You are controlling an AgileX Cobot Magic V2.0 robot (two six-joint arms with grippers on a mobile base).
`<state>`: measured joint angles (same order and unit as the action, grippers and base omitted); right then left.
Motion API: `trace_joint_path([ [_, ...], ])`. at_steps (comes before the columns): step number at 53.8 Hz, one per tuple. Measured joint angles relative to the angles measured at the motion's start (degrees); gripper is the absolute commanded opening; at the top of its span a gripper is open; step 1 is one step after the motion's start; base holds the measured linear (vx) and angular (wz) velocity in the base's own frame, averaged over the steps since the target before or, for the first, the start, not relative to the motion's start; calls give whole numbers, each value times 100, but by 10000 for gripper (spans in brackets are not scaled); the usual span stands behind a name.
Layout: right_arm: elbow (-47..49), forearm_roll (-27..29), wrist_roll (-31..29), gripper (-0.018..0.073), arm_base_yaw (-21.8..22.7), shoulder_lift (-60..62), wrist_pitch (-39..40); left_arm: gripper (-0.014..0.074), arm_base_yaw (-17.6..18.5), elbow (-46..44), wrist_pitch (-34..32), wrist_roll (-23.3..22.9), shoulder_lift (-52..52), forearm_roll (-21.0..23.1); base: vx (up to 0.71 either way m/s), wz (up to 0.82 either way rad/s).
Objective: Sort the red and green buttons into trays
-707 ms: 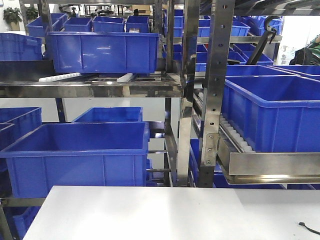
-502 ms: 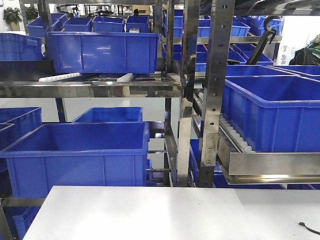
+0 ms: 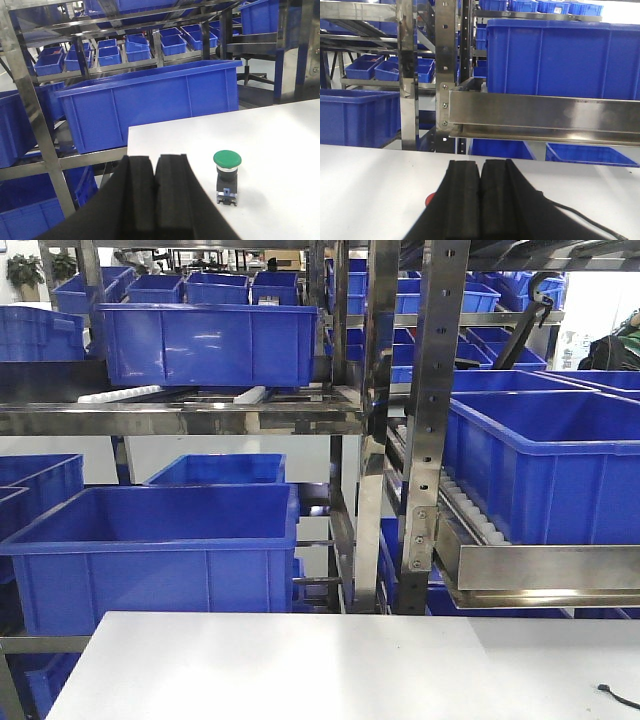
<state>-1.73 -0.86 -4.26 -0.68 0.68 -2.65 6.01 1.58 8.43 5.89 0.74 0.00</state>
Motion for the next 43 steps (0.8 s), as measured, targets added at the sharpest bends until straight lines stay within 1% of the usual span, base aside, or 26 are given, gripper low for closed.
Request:
trace_joint_path([
  [5,0,0,0,-12,0,0,219,-4,0,0,-135,0,0,0,0,0],
  [8,-7,0,0,-12,0,0,553,-4,0,0,-356,0,0,0,0,0],
  [11,-7,0,0,-12,0,0,898,-4,0,0,-739,0,0,0,0,0],
  [15,-7,0,-6,-12,0,0,1382,-4,0,0,-1524,0,0,0,0,0],
  [17,77,0,-23,-12,0,0,1451,-4,0,-41,-1899,0,0,0,0,0],
  [20,345,0,-33,-12,0,0,1353,-4,0,-224,-2088,0,0,80,0,0],
  [24,934,0,-45,-12,0,-128,1085,-4,0,-656,-1994,0,-62,396,0,0],
  [27,1590,-14,-73,-12,0,-470,805,-4,0,-1184,-1745,0,-285,709,0,0],
  [29,1959,-51,-111,-12,0,-735,669,-4,0,-1503,-1577,12,-566,830,0,0],
  [33,2700,-158,-194,-12,0,-1439,436,-4,0,-2232,-1364,89,-1228,900,0,0],
  [38,3387,-255,-300,-12,0,-2379,357,-4,0,-3018,-1215,247,-2072,934,0,0],
  [43,3744,-287,-318,-12,0,-3076,370,-4,0,-3606,-1190,345,-2813,953,0,0],
])
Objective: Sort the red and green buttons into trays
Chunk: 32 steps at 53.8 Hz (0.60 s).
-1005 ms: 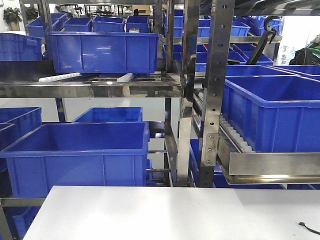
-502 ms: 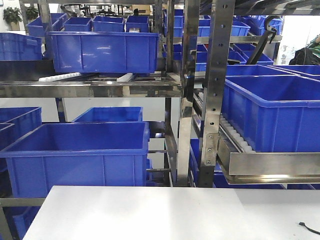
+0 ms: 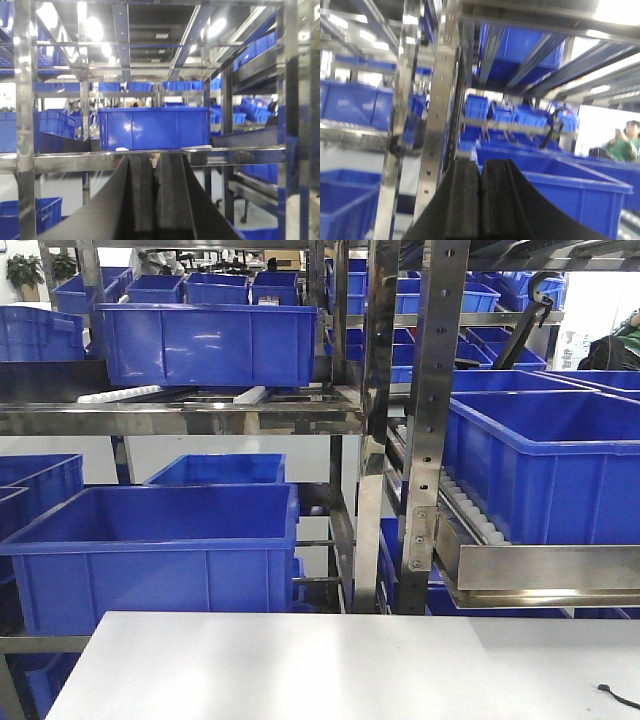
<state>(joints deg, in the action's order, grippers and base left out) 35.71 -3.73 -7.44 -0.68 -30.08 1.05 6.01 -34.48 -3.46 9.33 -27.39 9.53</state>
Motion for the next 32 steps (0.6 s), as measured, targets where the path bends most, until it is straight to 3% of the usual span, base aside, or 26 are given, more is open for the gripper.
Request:
trace_joint_path([
  [11,188,0,199,1,0,-1008,77,9,0,-392,-50,23,-1008,13,0,0],
  [19,188,0,441,89,0,-1188,66,98,0,-392,-38,23,-1239,20,0,0],
  [26,188,0,515,266,0,-1188,-52,253,0,-392,-45,23,-1242,22,0,0],
  [32,188,0,530,488,0,-1188,-273,415,0,-392,-79,23,-1236,27,0,0],
])
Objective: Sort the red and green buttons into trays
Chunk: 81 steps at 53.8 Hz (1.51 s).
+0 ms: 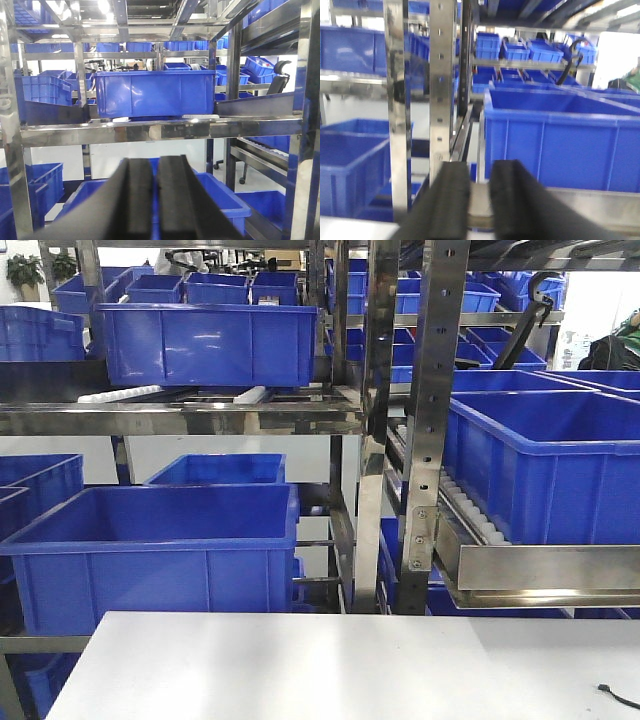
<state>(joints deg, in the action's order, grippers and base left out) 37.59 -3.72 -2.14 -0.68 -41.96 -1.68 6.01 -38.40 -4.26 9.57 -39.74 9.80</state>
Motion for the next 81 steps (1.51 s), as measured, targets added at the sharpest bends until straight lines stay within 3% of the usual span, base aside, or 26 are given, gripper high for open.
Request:
trace_joint_path([
  [6,0,0,0,663,0,0,-80,547,0,0,0,0,0,0,0,0],
  [10,0,0,0,731,0,0,-80,601,0,0,0,0,0,0,0,0],
  [20,0,127,45,714,0,-17,428,606,0,0,-4,0,0,3,0,0],
  [30,-564,135,141,655,0,-505,1852,563,0,0,-4,0,0,3,0,0],
  [45,-2688,-131,608,589,0,-2607,3864,519,0,0,-4,0,0,3,0,0],
  [54,-3128,-435,630,589,0,-4125,5338,505,0,0,-4,0,0,3,0,0],
  [55,-3135,-656,636,589,0,-4650,5849,504,0,0,-4,0,0,3,0,0],
  [59,-3100,-976,636,589,0,-5330,6420,504,0,0,-4,0,0,3,0,0],
  [69,-2734,-1426,630,589,0,-6681,6610,504,0,0,-4,0,0,7,0,0],
  [81,-2017,-1535,630,589,0,-7454,6647,504,0,0,-4,0,0,7,0,0],
])
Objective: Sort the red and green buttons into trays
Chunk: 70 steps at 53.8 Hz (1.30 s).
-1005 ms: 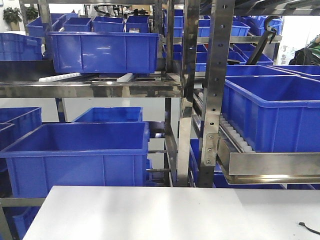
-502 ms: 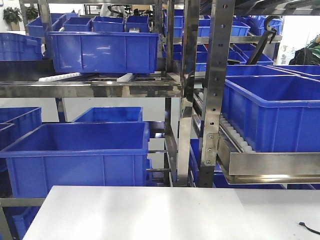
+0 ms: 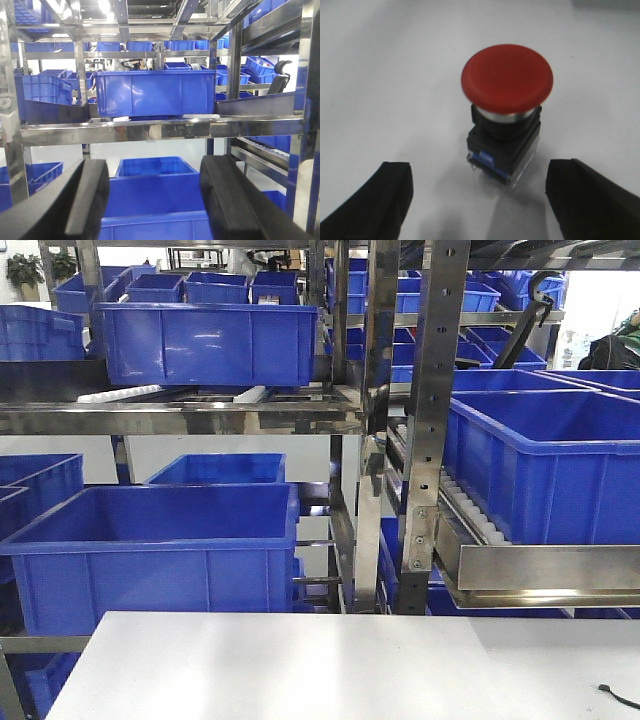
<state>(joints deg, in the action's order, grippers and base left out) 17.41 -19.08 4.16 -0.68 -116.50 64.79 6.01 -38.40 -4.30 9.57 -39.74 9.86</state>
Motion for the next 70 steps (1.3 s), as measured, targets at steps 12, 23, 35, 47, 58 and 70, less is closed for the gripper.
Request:
trace_joint_path([
  [12,754,-55,69,473,0,-455,40,504,0,0,0,0,0,0,0,0],
  [23,836,-152,152,-16,0,-544,47,504,0,0,0,0,0,0,0,0],
  [35,827,-686,351,-9,0,-24,-38,504,0,0,6,0,0,0,0,0],
  [47,810,-975,899,-9,0,2114,-799,504,0,0,299,0,0,0,0,0],
  [58,742,-2105,2128,-9,0,4874,-3060,504,0,0,804,0,0,0,0,0],
  [70,637,-4382,4543,-9,0,7332,-4433,504,0,0,1424,20,0,0,0,0],
])
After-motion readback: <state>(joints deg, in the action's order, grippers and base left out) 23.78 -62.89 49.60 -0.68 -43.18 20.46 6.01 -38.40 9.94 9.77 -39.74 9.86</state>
